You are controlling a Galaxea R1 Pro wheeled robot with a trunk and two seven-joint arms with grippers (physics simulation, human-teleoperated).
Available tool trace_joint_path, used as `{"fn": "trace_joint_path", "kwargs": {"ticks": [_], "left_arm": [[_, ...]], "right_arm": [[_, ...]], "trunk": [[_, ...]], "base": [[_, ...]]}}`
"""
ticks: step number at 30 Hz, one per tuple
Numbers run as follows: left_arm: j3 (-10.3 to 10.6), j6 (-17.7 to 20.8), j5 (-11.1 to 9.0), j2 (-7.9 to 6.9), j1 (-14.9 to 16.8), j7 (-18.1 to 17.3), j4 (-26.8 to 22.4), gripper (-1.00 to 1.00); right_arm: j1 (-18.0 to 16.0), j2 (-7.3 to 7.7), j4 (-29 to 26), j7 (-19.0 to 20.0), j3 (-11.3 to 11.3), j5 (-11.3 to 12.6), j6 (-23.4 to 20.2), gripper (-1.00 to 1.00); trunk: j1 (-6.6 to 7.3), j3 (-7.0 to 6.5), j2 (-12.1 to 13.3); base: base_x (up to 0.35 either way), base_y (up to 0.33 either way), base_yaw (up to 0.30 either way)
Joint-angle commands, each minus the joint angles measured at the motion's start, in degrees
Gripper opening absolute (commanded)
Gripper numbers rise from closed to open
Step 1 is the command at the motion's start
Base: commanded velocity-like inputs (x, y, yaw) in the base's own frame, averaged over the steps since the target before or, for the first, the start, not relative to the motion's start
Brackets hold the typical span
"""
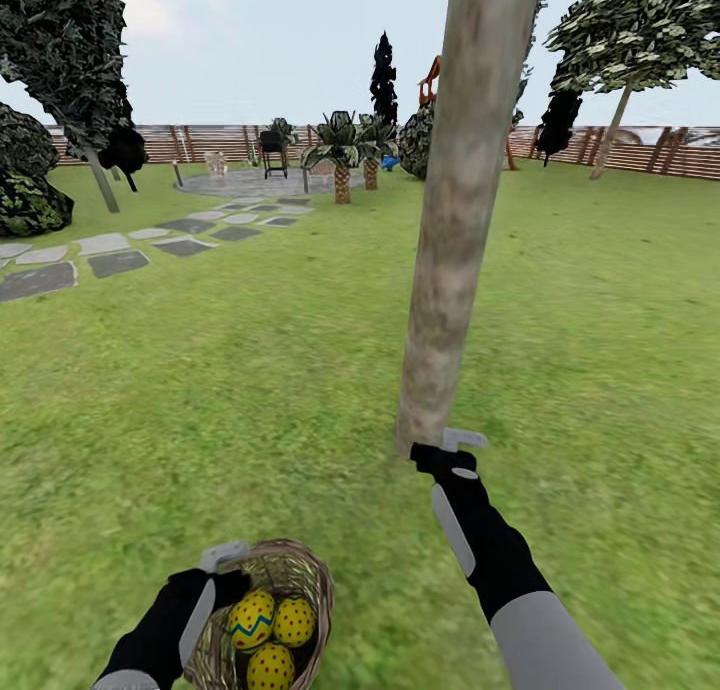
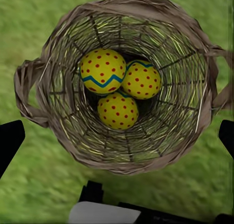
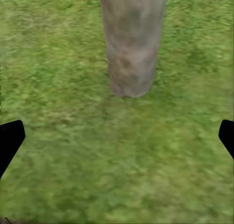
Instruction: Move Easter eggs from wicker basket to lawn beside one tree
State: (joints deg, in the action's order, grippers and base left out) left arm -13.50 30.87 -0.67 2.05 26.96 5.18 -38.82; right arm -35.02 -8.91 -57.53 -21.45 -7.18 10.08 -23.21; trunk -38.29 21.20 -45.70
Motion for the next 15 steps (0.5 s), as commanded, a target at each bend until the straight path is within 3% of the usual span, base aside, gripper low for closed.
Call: {"fn": "trace_joint_path", "kwargs": {"ticks": [1,10,15], "left_arm": [[-0.2,0.4,-0.1,0.06,0.1,-0.3,-0.1,1.00],[-0.2,1.2,-0.1,0.03,3.6,-2.8,0.4,1.00],[-0.1,3.5,0.0,-0.27,6.9,-3.8,0.5,1.00]], "right_arm": [[0.0,0.02,-0.1,-0.5,-0.3,0.6,-0.2,1.00],[0.0,0.02,-0.1,-0.5,-0.7,0.6,-0.2,1.00],[0.0,0.05,-0.2,-0.5,-0.7,0.6,-0.2,1.00]], "trunk": [[-0.24,0.26,-0.5],[-2.21,1.87,-4.1],[-3.31,2.77,-6.1]], "base": [[0.000,0.000,0.000],[0.000,0.000,0.000],[0.000,0.000,0.000]]}}
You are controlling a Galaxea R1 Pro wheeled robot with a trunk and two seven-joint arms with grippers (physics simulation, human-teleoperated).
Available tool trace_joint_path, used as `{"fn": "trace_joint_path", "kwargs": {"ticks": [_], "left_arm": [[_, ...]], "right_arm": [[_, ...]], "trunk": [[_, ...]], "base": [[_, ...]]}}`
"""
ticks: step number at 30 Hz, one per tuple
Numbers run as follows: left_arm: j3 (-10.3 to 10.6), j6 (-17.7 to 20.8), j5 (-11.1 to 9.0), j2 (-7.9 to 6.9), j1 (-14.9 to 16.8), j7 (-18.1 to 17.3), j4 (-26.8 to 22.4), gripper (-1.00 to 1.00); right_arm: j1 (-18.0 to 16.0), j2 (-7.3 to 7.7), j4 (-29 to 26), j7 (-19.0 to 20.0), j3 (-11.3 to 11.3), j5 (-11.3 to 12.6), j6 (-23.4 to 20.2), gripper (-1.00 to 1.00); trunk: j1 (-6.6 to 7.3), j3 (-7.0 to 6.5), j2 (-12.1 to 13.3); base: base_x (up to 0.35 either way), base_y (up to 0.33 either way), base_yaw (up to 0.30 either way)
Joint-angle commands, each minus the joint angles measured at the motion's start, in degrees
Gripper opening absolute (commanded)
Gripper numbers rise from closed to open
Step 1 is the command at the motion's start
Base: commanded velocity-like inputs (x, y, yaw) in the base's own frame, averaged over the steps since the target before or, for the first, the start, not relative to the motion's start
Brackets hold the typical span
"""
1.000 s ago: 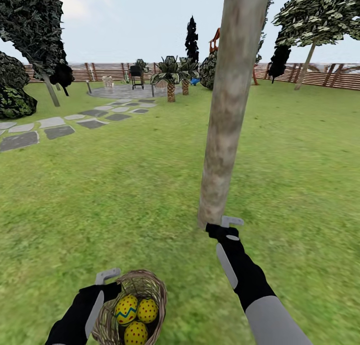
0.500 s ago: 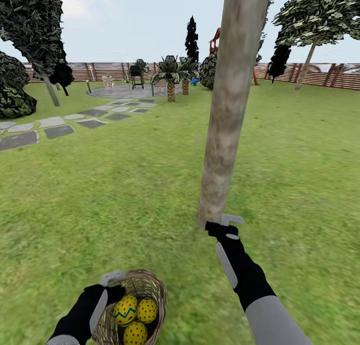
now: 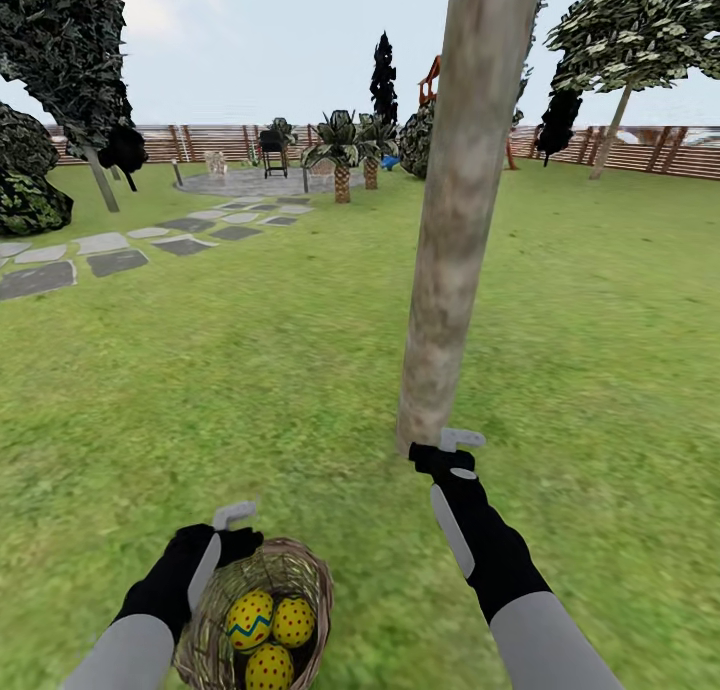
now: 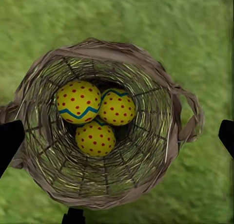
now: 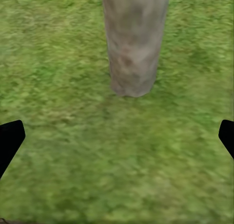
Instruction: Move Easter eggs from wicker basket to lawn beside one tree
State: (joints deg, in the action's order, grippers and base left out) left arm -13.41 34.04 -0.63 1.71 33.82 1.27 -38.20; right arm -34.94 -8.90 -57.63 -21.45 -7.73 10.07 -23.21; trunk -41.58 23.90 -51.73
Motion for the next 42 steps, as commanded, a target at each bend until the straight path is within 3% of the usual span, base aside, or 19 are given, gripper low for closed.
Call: {"fn": "trace_joint_path", "kwargs": {"ticks": [1,5,7,13,20,36,42], "left_arm": [[-0.2,0.6,-0.1,0.01,0.5,-0.2,-0.1,1.00],[-0.1,1.5,-0.2,-0.68,2.7,-1.3,-0.1,1.00],[-0.1,1.7,-0.2,-1.81,3.4,-1.7,0.0,1.00],[-0.3,1.4,-0.1,-3.25,4.0,-2.7,2.6,1.00],[-0.3,0.9,-0.4,-3.76,4.1,-3.0,7.5,1.00],[-0.3,-0.8,-0.4,-3.88,4.1,-3.0,9.1,1.00],[-0.3,-3.3,-0.3,-3.83,4.3,-3.0,11.5,1.00]], "right_arm": [[0.0,0.05,-0.1,-0.5,-0.2,0.6,-0.2,1.00],[0.0,0.09,-0.1,-0.5,-0.2,0.6,-0.2,1.00],[0.0,0.10,-0.1,-0.5,-0.2,0.6,-0.2,1.00],[0.0,0.13,0.0,-0.5,-0.1,0.6,-0.2,1.00],[0.0,0.18,-0.1,-0.5,-0.1,0.6,-0.2,1.00],[0.0,0.20,-0.1,-0.5,-0.1,0.6,-0.2,1.00],[0.0,0.13,-0.1,-0.5,-0.3,0.6,-0.2,1.00]], "trunk": [[-0.23,0.25,-0.5],[-1.11,0.97,-2.1],[-1.55,1.33,-2.9],[-2.87,2.41,-5.3],[-4.41,3.67,-8.1],[-7.92,6.54,-14.5],[-9.24,7.62,-16.9]], "base": [[0.000,0.000,0.000],[0.000,0.000,0.000],[0.000,0.000,0.000],[0.000,0.000,0.000],[0.000,0.000,0.000],[0.000,0.000,0.000],[0.000,0.000,0.000]]}}
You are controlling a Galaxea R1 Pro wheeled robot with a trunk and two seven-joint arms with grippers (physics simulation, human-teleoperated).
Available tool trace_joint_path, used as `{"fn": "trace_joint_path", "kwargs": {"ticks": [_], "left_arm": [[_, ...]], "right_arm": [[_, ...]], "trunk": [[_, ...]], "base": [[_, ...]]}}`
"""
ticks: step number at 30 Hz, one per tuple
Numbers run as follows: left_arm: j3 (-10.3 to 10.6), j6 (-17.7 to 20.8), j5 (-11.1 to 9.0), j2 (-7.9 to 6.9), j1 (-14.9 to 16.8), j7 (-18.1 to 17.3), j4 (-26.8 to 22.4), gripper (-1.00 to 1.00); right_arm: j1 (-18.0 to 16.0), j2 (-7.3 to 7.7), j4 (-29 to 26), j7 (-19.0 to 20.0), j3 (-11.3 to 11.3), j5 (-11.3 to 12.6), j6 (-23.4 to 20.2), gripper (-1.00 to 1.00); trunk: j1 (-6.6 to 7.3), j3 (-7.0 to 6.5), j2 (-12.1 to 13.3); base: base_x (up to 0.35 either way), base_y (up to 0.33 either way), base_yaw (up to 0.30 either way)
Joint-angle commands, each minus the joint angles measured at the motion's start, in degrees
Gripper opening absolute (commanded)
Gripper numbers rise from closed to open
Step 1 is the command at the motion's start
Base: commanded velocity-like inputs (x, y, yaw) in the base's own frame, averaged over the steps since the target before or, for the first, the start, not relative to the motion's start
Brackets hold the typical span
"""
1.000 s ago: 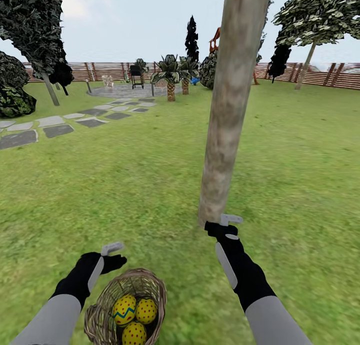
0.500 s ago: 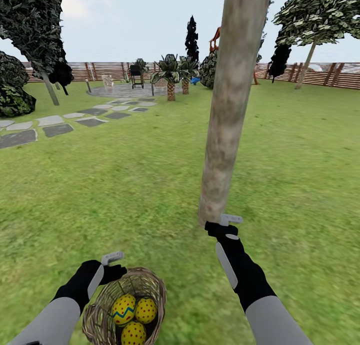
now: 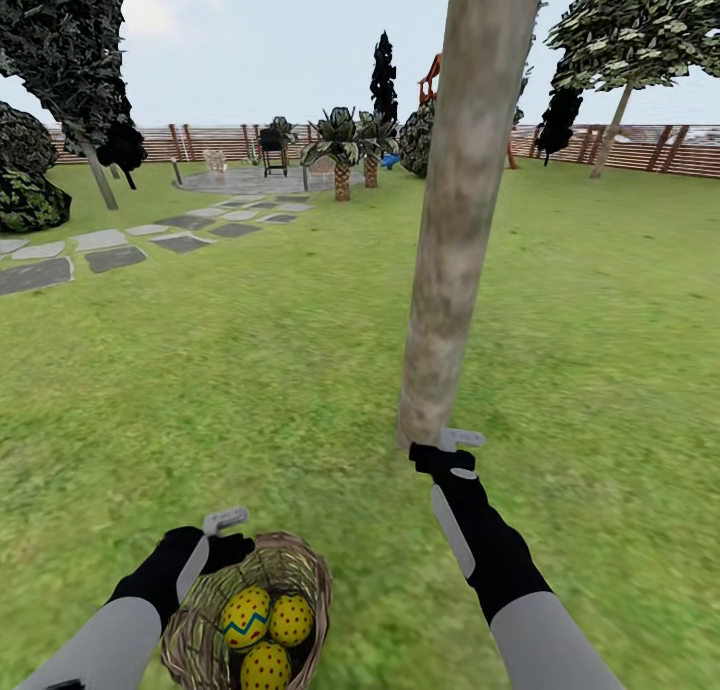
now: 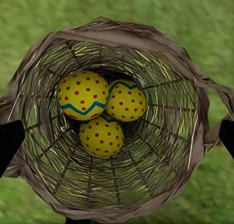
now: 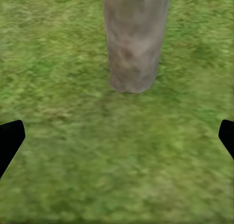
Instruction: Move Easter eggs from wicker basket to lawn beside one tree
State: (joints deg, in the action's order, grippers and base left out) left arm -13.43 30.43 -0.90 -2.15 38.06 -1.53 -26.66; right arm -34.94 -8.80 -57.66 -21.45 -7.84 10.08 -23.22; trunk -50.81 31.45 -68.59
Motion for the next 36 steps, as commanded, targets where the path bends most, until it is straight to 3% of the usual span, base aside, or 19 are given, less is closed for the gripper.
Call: {"fn": "trace_joint_path", "kwargs": {"ticks": [1,13,36], "left_arm": [[-0.3,-0.1,-0.1,0.03,0.1,-0.2,0.3,1.00],[-0.2,-0.9,-0.2,-0.12,0.1,-0.1,1.1,1.00],[-0.4,-2.6,-0.1,-0.13,0.1,0.6,1.1,1.00]], "right_arm": [[0.0,0.02,-0.1,-0.5,-0.4,0.6,-0.2,1.00],[0.0,-0.07,-0.1,-0.6,-2.0,0.6,-0.2,1.00],[0.0,-0.16,0.0,-0.5,-2.2,0.6,-0.2,1.00]], "trunk": [[-0.23,0.24,-0.5],[-2.86,2.40,-5.3],[-7.91,6.52,-14.5]], "base": [[0.000,0.000,0.000],[0.000,0.000,0.000],[0.000,0.000,0.000]]}}
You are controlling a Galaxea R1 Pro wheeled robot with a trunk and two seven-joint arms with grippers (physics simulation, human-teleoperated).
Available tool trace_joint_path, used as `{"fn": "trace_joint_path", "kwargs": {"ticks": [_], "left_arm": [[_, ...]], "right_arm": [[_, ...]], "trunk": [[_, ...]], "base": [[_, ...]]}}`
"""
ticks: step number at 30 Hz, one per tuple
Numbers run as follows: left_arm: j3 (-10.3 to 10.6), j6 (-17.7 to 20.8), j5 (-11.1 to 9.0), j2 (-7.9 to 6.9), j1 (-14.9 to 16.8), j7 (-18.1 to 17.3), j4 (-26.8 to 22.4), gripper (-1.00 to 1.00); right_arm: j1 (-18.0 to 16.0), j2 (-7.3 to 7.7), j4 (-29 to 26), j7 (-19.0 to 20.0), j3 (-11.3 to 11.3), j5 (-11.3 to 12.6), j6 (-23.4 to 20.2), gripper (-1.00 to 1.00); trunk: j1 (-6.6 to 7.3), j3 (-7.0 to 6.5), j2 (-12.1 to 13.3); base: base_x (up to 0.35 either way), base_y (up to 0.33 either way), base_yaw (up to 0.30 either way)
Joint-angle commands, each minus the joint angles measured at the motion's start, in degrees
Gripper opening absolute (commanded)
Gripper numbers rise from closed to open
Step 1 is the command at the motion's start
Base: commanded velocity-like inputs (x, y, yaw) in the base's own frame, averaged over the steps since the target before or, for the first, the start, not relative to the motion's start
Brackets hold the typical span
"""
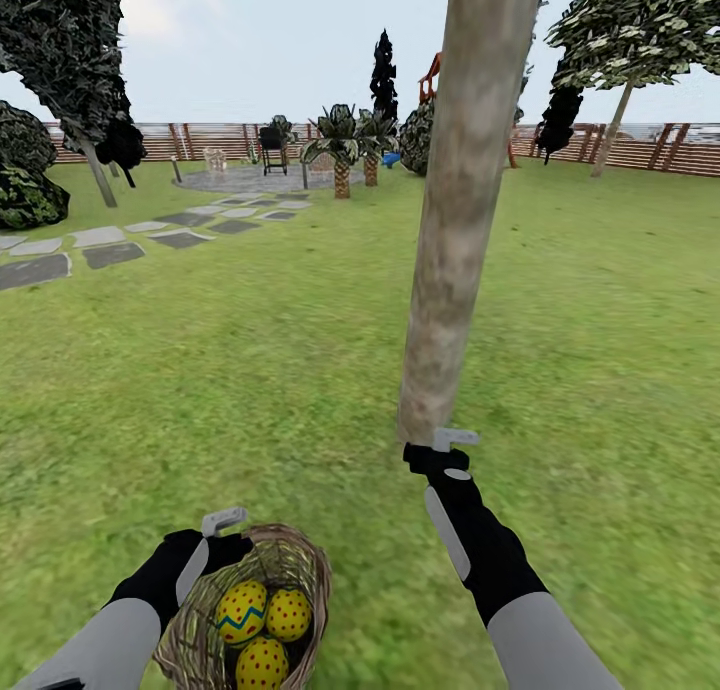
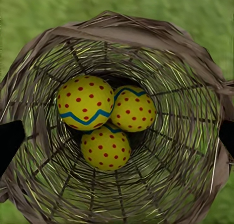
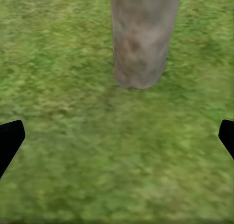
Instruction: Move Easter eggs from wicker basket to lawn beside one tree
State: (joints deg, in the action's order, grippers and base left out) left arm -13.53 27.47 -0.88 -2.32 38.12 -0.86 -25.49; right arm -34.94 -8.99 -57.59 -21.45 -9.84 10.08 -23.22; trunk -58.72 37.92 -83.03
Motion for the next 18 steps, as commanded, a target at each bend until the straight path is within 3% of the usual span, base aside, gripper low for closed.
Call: {"fn": "trace_joint_path", "kwargs": {"ticks": [1,18], "left_arm": [[-0.3,0.3,-0.1,0.03,0.0,0.1,-0.1,1.00],[-0.5,-1.3,-0.1,0.07,0.0,2.5,0.0,1.00]], "right_arm": [[0.0,0.03,-0.1,-0.5,-0.2,0.6,-0.2,1.00],[0.0,-0.06,0.1,-0.5,-0.3,0.6,-0.2,1.00]], "trunk": [[-0.22,0.24,-0.4],[-3.96,3.29,-7.3]], "base": [[0.000,0.000,0.000],[0.000,0.000,0.000]]}}
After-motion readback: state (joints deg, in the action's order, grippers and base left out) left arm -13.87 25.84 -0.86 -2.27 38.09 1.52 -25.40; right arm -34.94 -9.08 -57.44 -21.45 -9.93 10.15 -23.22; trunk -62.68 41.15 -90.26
